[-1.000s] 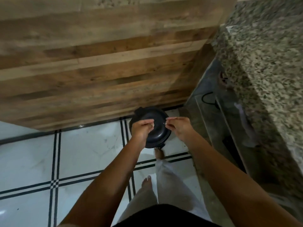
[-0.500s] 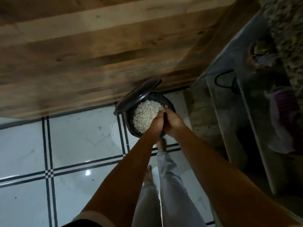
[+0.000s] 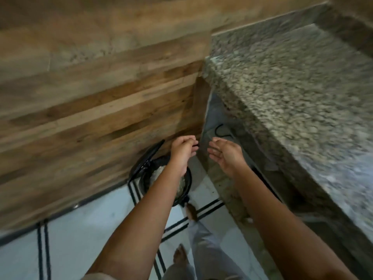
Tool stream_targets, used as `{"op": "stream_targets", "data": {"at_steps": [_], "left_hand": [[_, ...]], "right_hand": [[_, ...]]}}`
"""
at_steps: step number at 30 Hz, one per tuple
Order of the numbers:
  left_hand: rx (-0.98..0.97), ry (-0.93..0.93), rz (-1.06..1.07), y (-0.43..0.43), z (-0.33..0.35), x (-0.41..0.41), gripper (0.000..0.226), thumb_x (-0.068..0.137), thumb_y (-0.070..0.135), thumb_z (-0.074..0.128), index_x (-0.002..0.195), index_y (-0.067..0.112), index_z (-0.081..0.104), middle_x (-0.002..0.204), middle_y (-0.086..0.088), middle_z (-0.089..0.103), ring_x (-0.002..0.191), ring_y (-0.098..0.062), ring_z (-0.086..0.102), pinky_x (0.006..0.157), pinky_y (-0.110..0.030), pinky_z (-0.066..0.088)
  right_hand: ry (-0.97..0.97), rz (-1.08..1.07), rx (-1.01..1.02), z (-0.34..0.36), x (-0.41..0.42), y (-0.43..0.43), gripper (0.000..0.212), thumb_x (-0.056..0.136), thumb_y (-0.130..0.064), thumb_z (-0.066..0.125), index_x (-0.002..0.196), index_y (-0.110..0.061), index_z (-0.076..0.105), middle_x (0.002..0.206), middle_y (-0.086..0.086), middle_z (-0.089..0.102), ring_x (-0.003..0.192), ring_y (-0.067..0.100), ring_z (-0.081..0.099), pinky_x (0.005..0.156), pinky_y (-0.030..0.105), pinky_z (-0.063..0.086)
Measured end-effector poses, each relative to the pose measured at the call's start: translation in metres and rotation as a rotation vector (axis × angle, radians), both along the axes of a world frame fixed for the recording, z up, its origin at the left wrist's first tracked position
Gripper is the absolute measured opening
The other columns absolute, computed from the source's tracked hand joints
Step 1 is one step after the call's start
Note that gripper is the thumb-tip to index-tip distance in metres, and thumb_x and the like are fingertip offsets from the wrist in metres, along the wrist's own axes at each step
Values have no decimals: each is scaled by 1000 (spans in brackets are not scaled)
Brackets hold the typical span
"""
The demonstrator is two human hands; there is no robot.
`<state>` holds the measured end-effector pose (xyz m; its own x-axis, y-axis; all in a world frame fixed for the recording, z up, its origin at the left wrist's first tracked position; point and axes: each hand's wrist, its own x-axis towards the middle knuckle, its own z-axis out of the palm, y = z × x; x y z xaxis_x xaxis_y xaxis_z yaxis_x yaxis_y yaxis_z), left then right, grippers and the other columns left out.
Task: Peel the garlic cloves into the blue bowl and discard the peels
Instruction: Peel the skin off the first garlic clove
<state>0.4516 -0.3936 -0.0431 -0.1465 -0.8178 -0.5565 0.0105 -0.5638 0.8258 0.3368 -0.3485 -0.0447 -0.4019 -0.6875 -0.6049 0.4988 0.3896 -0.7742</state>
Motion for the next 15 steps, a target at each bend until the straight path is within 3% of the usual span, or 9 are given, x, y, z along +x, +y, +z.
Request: {"op": "stream_targets", "data": {"at_steps": [5,7,12,15], "left_hand": [[-110,119,-290,60,63,-91,15,95,11,50,85,18,58,79,0,61,70,-11,57,64,-21,47],[-132,156,-398,88,78,-129,15,95,10,51,84,18,57,79,-1,61,68,-10,57,61,-20,47],[-153,240,-663,176,102,-220,13,96,9,50,85,15,54,79,-3,60,65,-11,56,50,-14,47],[-165,264,-801,237,106,-274,13,95,8,50,85,15,54,79,-4,60,64,-11,55,51,-15,46]], "right_hand": [[-1,-293,-179,60,-72,93,12,90,1,52,101,-4,55,75,7,57,48,11,47,50,23,38],[34,-395,-209,78,-99,130,11,90,0,53,98,-7,56,77,6,60,51,11,53,49,22,40],[138,-622,-221,108,-163,231,11,92,-4,51,90,-13,58,79,4,60,69,17,57,65,27,45],[206,-751,-213,116,-204,300,10,91,-4,53,97,-9,60,84,6,62,75,19,59,69,29,48]]}}
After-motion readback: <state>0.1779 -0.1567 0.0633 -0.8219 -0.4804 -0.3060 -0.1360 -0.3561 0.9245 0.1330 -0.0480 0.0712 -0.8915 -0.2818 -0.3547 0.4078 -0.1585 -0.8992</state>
